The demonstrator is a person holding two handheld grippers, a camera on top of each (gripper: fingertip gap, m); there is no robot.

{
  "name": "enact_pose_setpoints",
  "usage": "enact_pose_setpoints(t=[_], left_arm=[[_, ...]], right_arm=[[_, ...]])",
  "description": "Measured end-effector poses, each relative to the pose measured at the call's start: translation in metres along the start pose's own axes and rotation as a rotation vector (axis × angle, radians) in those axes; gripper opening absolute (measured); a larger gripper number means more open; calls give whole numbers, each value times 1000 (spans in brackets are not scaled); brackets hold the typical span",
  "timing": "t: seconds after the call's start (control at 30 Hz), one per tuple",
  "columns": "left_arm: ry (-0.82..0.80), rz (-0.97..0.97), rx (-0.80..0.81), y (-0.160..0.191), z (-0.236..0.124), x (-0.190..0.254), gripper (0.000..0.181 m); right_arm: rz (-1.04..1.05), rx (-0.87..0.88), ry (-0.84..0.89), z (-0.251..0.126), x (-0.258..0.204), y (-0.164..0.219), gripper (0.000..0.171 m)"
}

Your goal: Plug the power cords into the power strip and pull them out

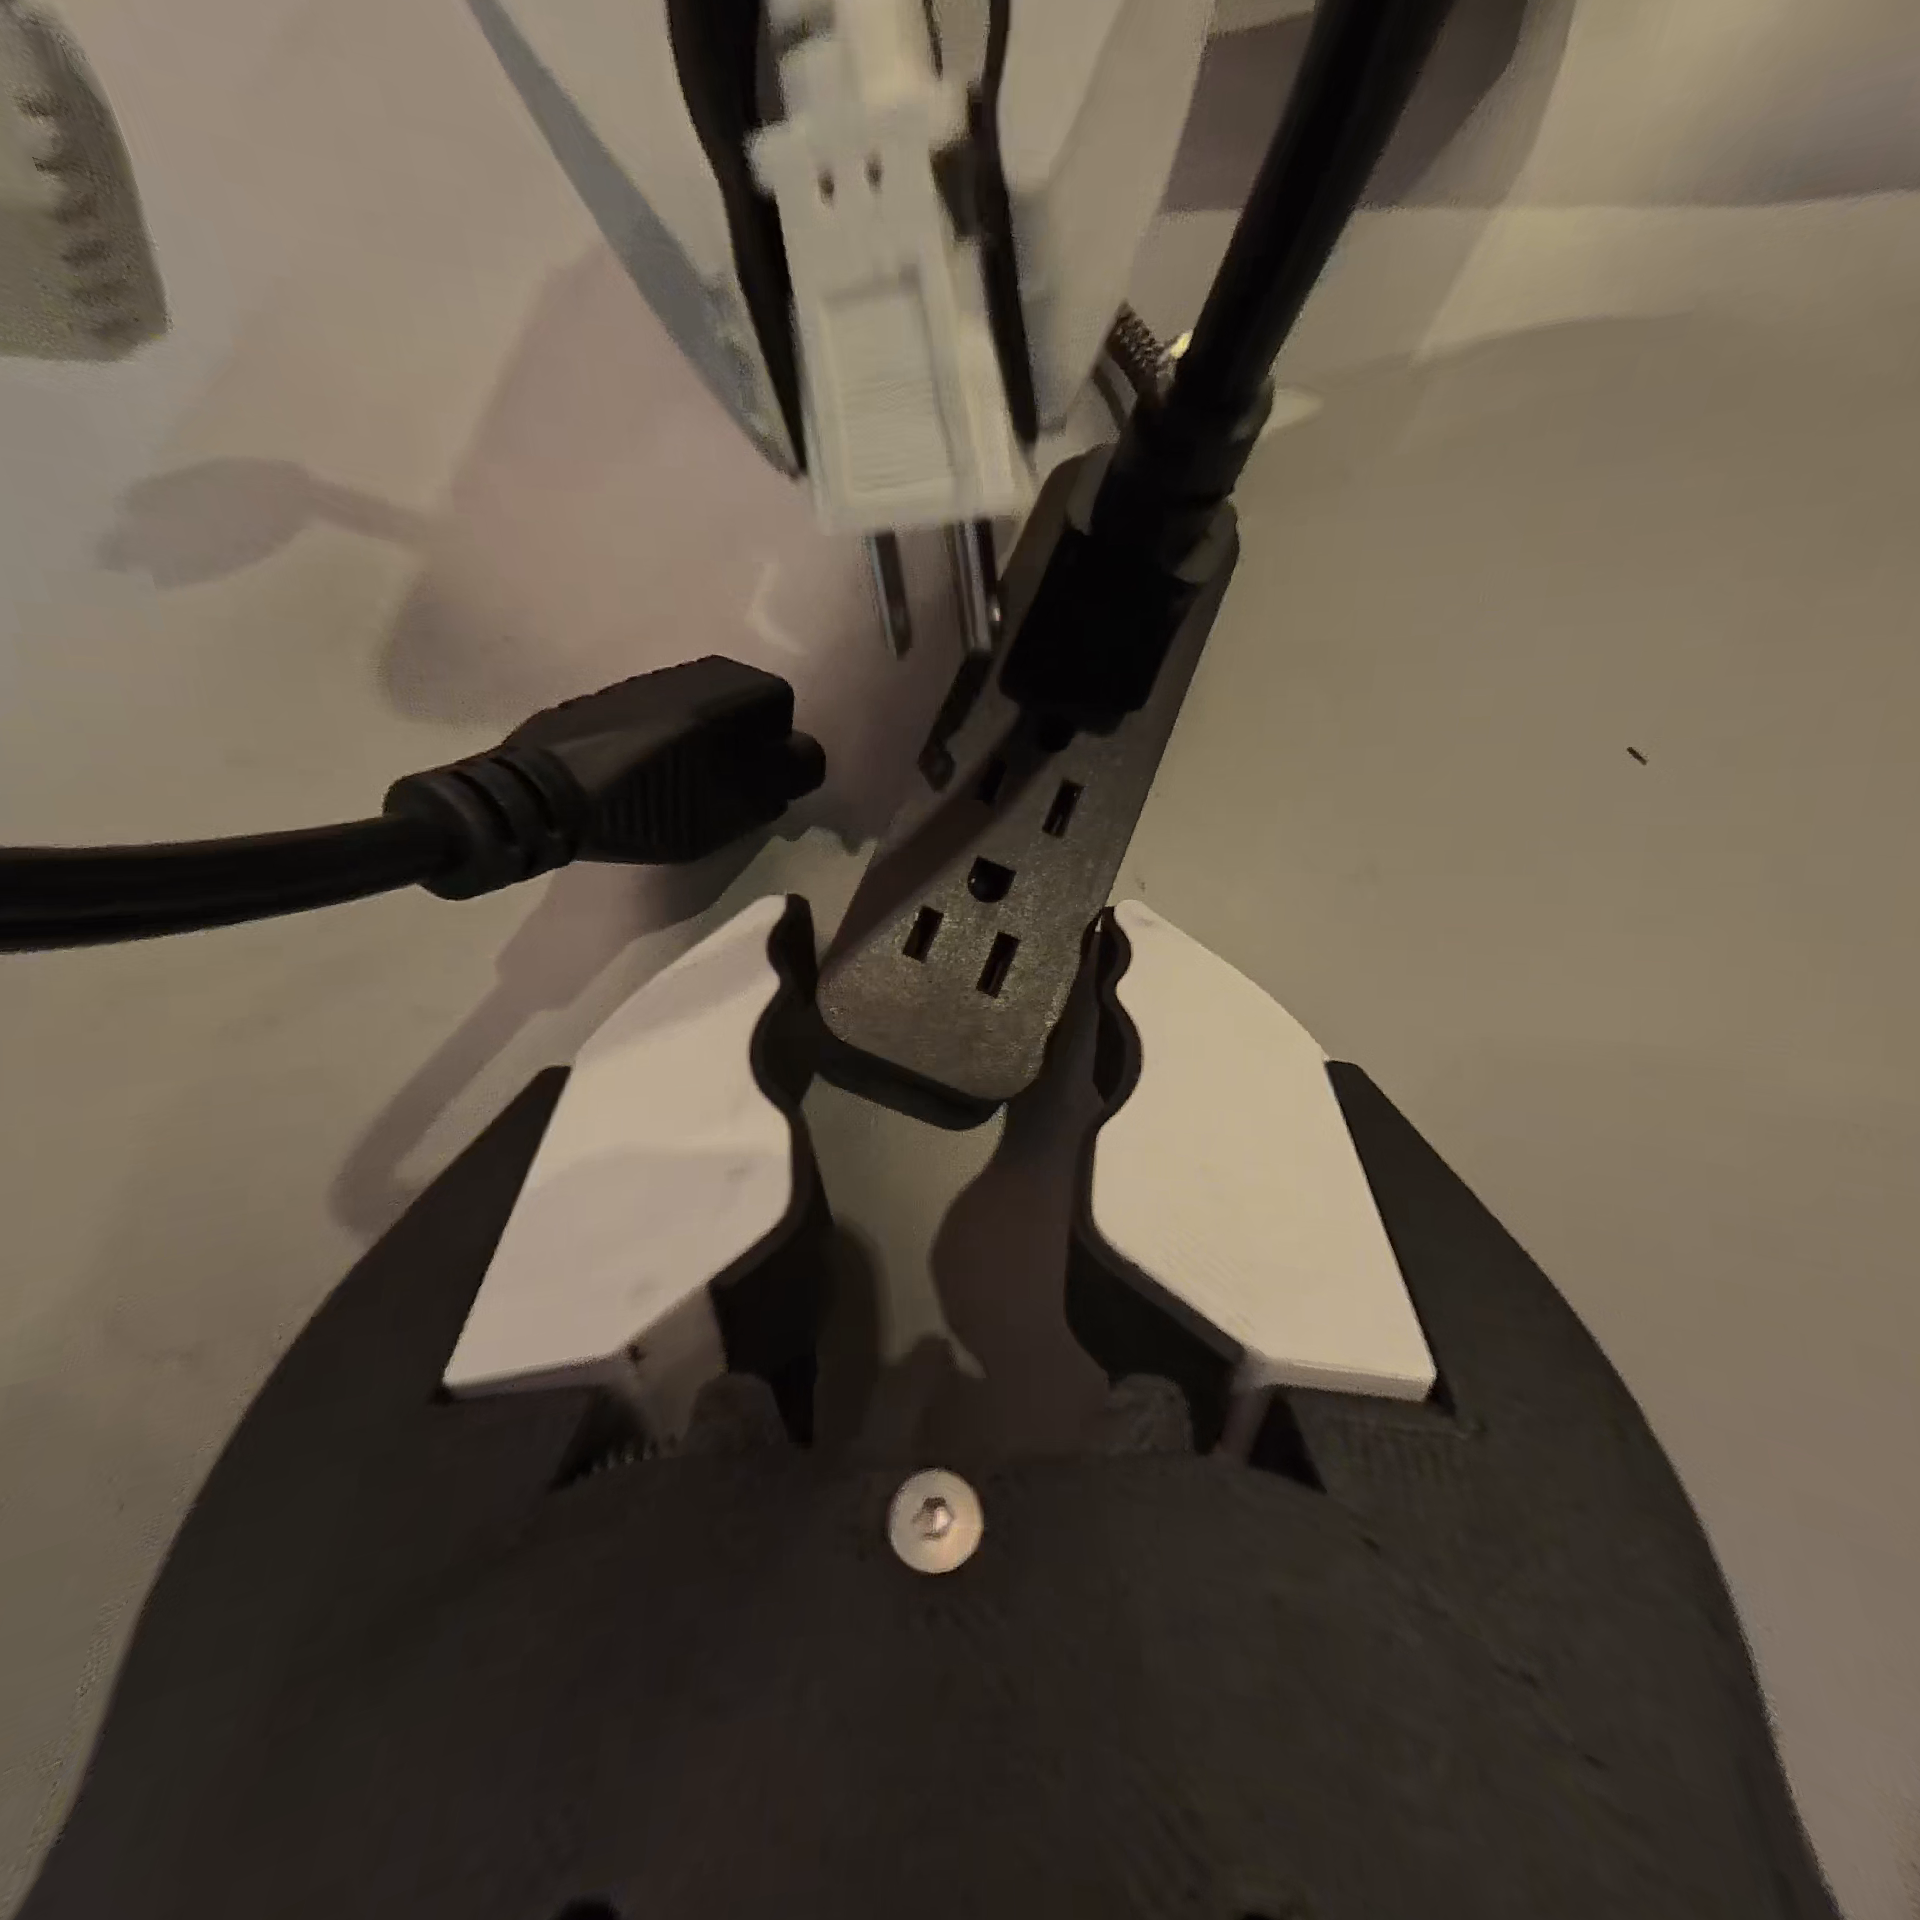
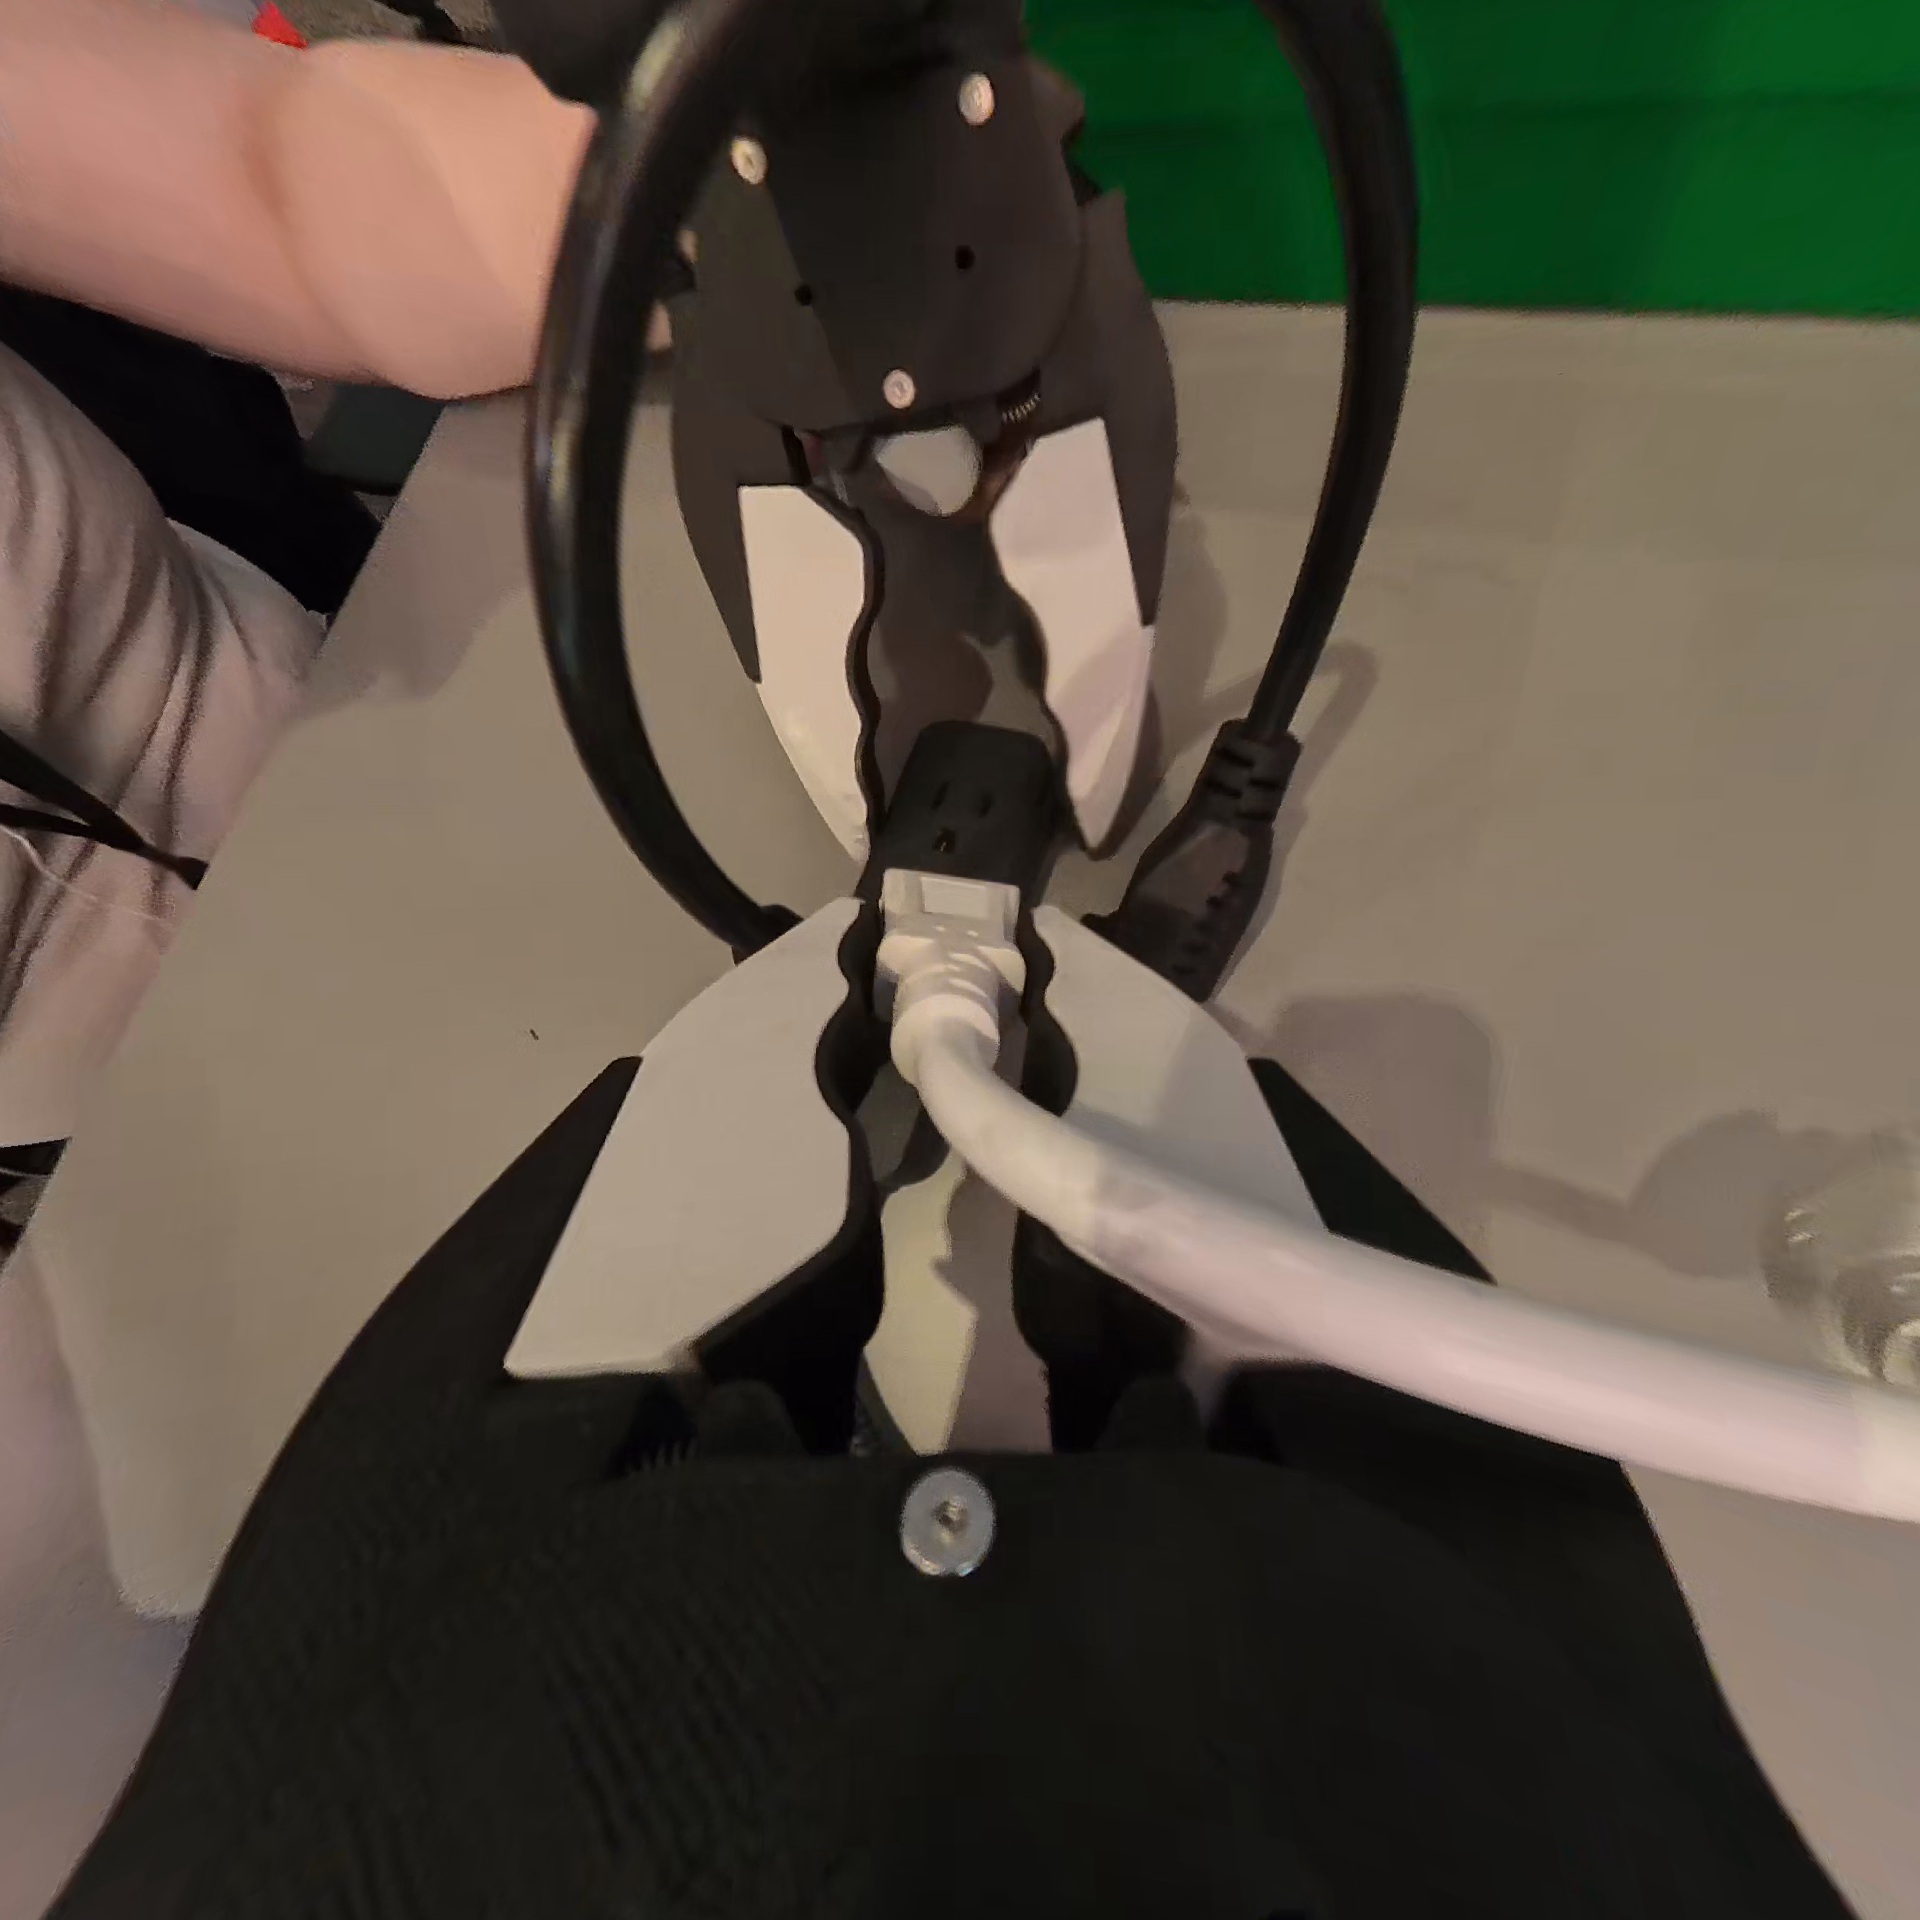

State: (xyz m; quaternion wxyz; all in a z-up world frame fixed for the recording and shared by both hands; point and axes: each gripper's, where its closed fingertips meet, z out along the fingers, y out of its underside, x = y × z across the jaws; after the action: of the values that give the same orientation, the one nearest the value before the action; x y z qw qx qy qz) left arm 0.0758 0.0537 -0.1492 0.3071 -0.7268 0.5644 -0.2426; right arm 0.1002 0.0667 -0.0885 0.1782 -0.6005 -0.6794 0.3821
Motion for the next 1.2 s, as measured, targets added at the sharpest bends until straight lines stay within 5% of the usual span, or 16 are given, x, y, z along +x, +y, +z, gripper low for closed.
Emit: enact_pose_setpoints(t=[0.57, 1.2], left_arm=[[38, -59, -7, -1, 4, 3, 50], [75, -78, -2, -1, 5, 6, 51]], right_arm=[[222, -247, -126, 20, -6, 10, 26], [242, -518, 22, 26, -8, 16, 26]])
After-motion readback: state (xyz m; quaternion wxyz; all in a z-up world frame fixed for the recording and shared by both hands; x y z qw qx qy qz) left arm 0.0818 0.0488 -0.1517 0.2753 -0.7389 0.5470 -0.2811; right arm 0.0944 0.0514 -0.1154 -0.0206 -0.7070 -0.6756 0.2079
